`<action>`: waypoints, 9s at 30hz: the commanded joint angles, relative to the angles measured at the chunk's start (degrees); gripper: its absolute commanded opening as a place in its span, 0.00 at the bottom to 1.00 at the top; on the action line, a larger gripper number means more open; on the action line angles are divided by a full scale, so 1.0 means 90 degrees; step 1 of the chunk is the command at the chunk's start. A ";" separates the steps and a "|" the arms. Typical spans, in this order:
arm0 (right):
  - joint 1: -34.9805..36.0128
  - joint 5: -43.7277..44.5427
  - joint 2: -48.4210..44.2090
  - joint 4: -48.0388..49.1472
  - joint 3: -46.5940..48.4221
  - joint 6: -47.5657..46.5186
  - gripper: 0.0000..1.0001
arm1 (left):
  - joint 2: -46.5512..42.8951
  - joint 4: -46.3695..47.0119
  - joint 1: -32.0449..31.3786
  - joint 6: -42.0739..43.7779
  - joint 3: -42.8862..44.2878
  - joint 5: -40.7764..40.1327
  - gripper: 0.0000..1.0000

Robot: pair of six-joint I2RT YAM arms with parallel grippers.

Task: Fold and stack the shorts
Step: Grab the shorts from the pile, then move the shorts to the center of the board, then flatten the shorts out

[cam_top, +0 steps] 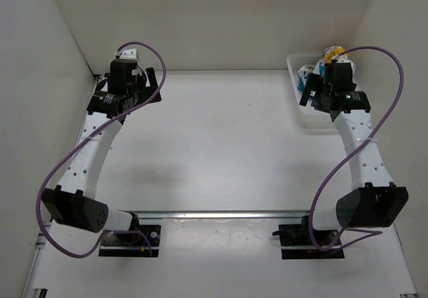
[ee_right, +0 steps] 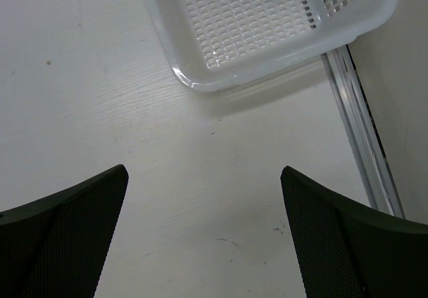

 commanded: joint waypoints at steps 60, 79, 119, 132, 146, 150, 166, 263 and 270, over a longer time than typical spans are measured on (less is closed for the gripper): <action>-0.1645 -0.1236 0.7012 0.2109 0.6227 0.1271 0.00 | 0.2136 0.0303 -0.0168 -0.1036 0.0786 0.0028 0.99; 0.0473 -0.2318 0.1982 0.0791 0.6012 -0.0057 0.00 | 0.0232 -0.0234 -0.0032 -0.0900 0.1166 0.0574 0.99; 0.3355 -0.3530 0.2806 0.1299 0.0101 0.1320 0.74 | -0.0092 0.1006 -0.0538 -0.2071 -0.3960 0.4061 0.80; 0.3355 -0.3892 0.4205 0.1494 0.1088 0.1095 0.26 | 0.1216 0.1817 -0.1281 -0.2042 -0.4019 0.4090 0.71; 0.2907 -0.3599 0.3697 0.1270 0.1147 0.0793 0.00 | 0.1425 0.1836 -0.0697 -0.1769 -0.2956 0.3797 0.10; 0.2576 -0.3152 0.3677 0.1066 0.2091 0.0627 0.00 | 0.1382 0.0726 -0.0256 -0.1234 -0.1546 0.3215 0.10; 0.1510 -0.2373 0.1445 0.1044 0.2774 0.0051 0.00 | 0.1044 -0.1417 0.0389 -0.0548 0.2626 0.3172 0.12; 0.0689 -0.1900 0.0778 0.2178 -0.2710 0.2189 0.00 | 0.3140 -0.0537 0.0097 -0.1280 -0.0465 0.2607 0.40; 0.0689 -0.1900 0.0719 0.2119 -0.2769 0.2131 0.00 | 0.3813 -0.0537 0.0096 -0.1397 0.0296 0.1767 0.57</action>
